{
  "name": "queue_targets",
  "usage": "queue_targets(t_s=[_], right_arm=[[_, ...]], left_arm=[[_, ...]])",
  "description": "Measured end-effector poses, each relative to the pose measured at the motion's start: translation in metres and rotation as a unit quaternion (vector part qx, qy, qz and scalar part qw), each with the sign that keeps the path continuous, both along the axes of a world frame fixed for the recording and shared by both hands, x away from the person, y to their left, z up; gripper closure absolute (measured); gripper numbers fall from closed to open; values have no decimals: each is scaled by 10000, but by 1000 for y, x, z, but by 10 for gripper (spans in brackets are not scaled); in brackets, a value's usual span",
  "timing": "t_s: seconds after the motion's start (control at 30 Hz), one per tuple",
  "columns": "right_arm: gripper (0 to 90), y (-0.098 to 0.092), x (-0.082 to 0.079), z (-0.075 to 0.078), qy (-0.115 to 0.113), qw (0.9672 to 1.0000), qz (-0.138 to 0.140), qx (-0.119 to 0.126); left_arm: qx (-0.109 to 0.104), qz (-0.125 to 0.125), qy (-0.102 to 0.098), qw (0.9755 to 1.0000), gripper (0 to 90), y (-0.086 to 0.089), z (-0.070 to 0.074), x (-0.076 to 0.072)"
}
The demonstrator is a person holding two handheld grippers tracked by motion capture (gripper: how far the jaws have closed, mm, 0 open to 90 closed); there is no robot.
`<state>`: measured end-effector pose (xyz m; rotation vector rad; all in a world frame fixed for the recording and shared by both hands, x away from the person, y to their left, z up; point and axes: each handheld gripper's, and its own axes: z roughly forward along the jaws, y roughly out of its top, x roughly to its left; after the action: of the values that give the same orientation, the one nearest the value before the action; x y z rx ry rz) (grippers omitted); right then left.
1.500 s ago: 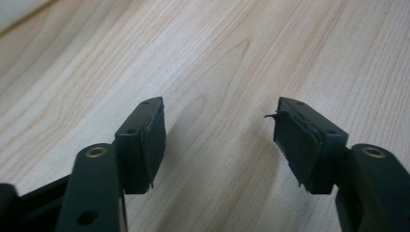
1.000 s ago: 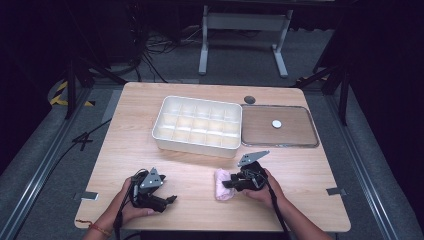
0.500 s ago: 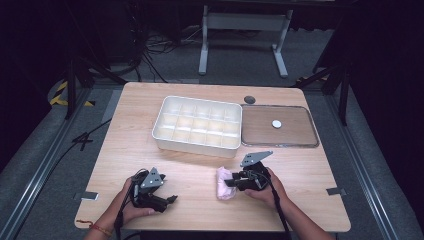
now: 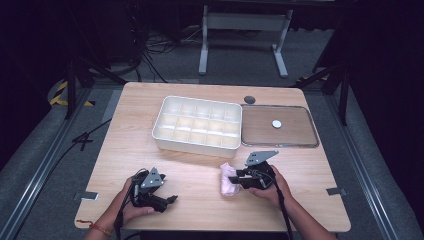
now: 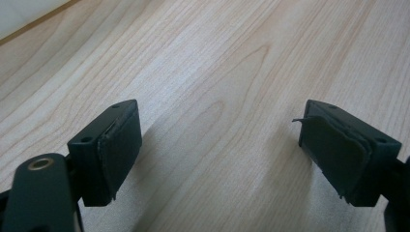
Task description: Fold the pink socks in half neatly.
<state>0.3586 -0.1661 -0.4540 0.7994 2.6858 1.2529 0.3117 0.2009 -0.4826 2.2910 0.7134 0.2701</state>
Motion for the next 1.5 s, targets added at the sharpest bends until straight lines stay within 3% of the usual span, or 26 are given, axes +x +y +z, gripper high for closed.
queue_targets(t_s=[0.17, 0.93, 1.5], right_arm=[[705, -2, -2, 2, -153, 9998, 48, -75], [711, -14, -6, 17, -577, 9981, 35, 205], [711, -28, -6, 30, -812, 9957, -197, 395]], left_arm=[[-13, 20, 7, 10000, 148, 0, 0, 0], [-19, 57, 3, 10000, 148, -1, 0, 0], [-14, 44, 3, 10000, 146, -1, 0, 1]])
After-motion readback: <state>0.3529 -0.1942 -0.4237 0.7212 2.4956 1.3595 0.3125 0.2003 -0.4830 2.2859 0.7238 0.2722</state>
